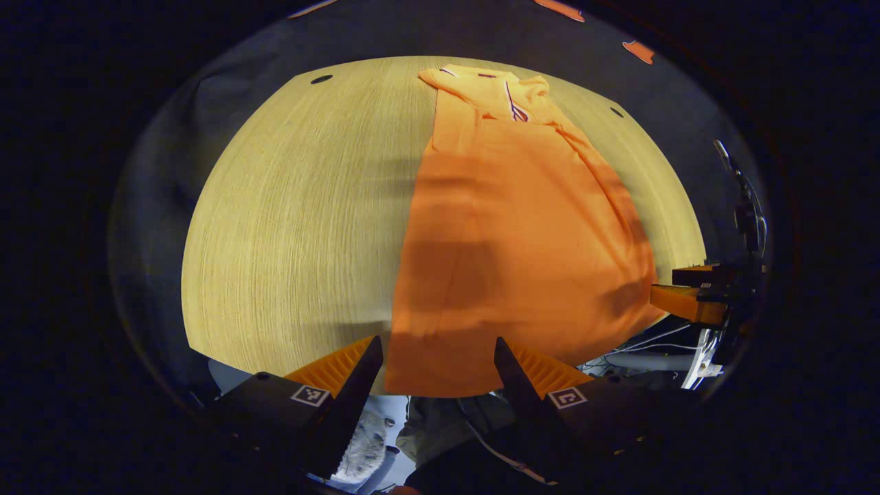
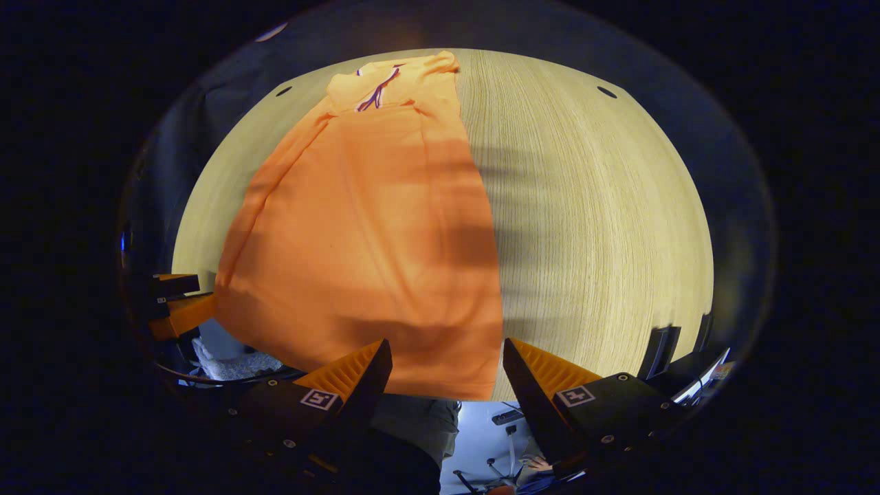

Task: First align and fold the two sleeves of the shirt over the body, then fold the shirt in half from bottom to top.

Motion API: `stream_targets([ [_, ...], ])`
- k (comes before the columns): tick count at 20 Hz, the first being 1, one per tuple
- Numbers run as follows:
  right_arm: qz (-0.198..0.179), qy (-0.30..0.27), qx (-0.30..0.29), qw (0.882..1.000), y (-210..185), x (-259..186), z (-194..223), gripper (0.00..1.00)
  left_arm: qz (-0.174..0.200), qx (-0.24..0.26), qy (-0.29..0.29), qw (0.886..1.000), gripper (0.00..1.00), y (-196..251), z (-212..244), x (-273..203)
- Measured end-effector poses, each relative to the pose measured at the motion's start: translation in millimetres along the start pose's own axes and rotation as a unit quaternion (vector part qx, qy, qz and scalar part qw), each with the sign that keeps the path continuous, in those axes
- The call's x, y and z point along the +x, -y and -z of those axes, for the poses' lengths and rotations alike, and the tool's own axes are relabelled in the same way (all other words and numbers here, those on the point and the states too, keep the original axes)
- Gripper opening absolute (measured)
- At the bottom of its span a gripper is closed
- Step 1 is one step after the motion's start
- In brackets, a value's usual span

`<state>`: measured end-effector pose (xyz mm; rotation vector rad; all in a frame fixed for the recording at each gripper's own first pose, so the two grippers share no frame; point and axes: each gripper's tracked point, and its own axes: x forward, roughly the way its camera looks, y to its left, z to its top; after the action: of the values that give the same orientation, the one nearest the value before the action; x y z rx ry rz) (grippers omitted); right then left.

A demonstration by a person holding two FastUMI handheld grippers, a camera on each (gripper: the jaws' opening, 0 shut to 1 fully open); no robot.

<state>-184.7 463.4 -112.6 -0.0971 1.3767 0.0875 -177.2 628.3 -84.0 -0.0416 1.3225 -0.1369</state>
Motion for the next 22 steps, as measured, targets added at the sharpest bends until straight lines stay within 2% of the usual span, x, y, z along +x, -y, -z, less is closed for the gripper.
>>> stream_targets([
  [6,0.001,-0.022,-0.003,1.000,-3.6,15.5,14.7,0.99,-0.027,-0.005,-0.026,0.999,0.99,5.4,27.5,25.0],
  [9,0.016,-0.031,-0.022,0.999,-0.1,24.2,18.8,0.99,-0.049,0.019,-0.026,0.998,0.96,2.4,25.2,27.5],
  [13,0.017,-0.040,-0.031,0.999,-2.1,27.3,20.3,0.99,-0.052,0.003,-0.031,0.998,0.96,3.2,26.6,28.0],
  [18,0.021,-0.071,-0.006,0.997,-3.6,24.7,26.6,0.96,-0.051,0.006,-0.021,0.998,0.97,5.6,25.8,27.0],
  [19,0.020,-0.075,0.001,0.997,-5.1,25.1,28.2,0.93,-0.046,0.005,-0.020,0.999,0.96,7.9,25.3,30.3],
  [20,0.020,-0.071,0.002,0.997,-7.0,25.6,27.6,0.84,-0.045,0.002,-0.023,0.999,0.96,9.9,26.0,28.7],
  [21,0.019,-0.063,0.002,0.998,-9.5,25.8,25.8,0.80,-0.045,0.004,-0.029,0.999,0.86,10.1,26.3,30.4],
  [22,0.016,-0.055,0.003,0.998,-11.2,26.5,25.2,0.62,-0.042,0.005,-0.032,0.999,0.85,9.9,24.9,30.8],
])
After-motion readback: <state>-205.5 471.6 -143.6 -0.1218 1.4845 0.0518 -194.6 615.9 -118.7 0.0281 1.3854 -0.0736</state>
